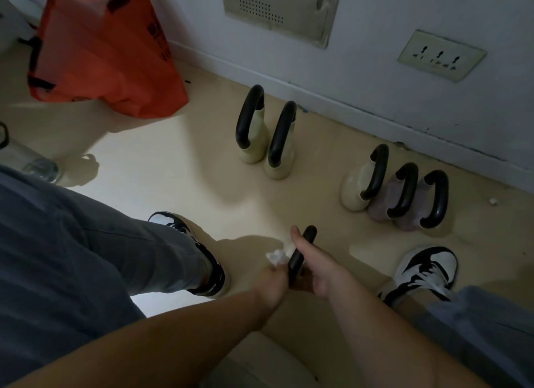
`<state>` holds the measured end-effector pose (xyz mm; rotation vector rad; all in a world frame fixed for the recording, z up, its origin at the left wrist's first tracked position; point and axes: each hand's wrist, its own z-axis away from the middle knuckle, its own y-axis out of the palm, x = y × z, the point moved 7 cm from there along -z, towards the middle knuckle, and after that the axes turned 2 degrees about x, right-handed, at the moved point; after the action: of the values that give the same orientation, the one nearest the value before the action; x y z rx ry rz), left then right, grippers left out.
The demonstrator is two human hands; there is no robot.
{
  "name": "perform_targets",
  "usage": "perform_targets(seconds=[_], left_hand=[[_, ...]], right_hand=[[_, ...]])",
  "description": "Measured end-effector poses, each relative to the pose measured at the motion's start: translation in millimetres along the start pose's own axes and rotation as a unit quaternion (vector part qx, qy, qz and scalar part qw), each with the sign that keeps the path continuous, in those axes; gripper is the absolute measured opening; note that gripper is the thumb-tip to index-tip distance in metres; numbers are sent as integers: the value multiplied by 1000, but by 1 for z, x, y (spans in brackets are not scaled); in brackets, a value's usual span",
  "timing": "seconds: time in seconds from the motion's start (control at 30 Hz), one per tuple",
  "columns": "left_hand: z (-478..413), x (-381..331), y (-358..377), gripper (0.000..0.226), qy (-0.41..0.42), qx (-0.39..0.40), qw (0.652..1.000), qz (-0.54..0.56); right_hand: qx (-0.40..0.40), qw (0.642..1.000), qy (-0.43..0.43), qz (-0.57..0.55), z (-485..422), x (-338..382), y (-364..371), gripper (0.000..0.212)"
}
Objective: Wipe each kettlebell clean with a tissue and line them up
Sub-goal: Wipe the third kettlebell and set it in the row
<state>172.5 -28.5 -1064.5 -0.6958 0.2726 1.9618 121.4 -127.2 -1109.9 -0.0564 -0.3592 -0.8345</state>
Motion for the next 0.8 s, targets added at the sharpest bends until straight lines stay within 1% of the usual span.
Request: perform_targets(seconds=[0.07, 0.13, 0.17, 0.2, 0.27, 0.3, 0.33, 0.37, 0.4, 0.43, 0.47, 0.5, 0.53, 0.6, 0.67, 0.7, 0.73, 0.8], left_hand=[[11, -4, 10, 43, 4, -8, 1000, 21], [19, -16, 11, 44, 11, -35, 999, 26], [20, -23, 6, 46, 14, -31, 999, 20], [15, -30, -8, 47, 16, -34, 999, 15], [1, -42, -46, 47, 6, -65, 997, 40], [-6, -41, -69, 45, -9, -99, 994, 46], [-10, -36, -88, 44, -29, -135, 990, 17], [-14, -27, -100, 44, -58, -157, 986, -28], [-17, -16, -101, 44, -81, -157, 981, -74], [-15, -6, -94, 44, -104, -134, 980, -105], [-11, 6, -79, 44, -124, -100, 981, -113], [-6, 16, -58, 44, -133, -67, 985, -91], [1, 19, -38, 42, -136, -46, 989, -47], [9, 14, -5, 35, -152, -50, 982, 105], [6, 5, 9, 27, -156, -66, 960, 224], [2, 3, 11, 26, -161, -67, 951, 254], [-1, 2, 11, 25, -162, -69, 949, 261], [-1, 6, 5, 23, -167, -75, 952, 244]], right_hand=[[1, 1000, 7, 17, -2, -1, -3, 79], [12, 1000, 15, 19, -1, -3, -5, 83], [23, 1000, 15, 11, -3, -3, -5, 86], [32, 999, 13, -4, -3, -3, -4, 88], [26, 999, 10, -15, -4, -5, -2, 95], [17, 1000, 9, 1, -4, -6, -2, 98], [7, 1000, 8, 16, -4, -6, -1, 96], [-4, 1000, 7, 28, -4, -6, -2, 101], [-8, 1000, 7, 26, -4, -6, -3, 102], [-7, 1000, 1, 17, -6, -6, -3, 98], [-10, 1000, -8, 4, -8, -5, -4, 93], [-13, 1000, -18, -2, -11, -4, -5, 94], [-14, 1000, -23, -11, -15, -4, -5, 100], [-27, 999, -31, -8, -20, -4, -6, 102], [-38, 999, -27, -7, -21, -5, -7, 101], [-42, 999, -23, 4, -19, -6, -7, 98], [-45, 998, -29, 21, -18, -5, -8, 93], [-62, 997, -39, 40, -17, -2, -11, 83]])
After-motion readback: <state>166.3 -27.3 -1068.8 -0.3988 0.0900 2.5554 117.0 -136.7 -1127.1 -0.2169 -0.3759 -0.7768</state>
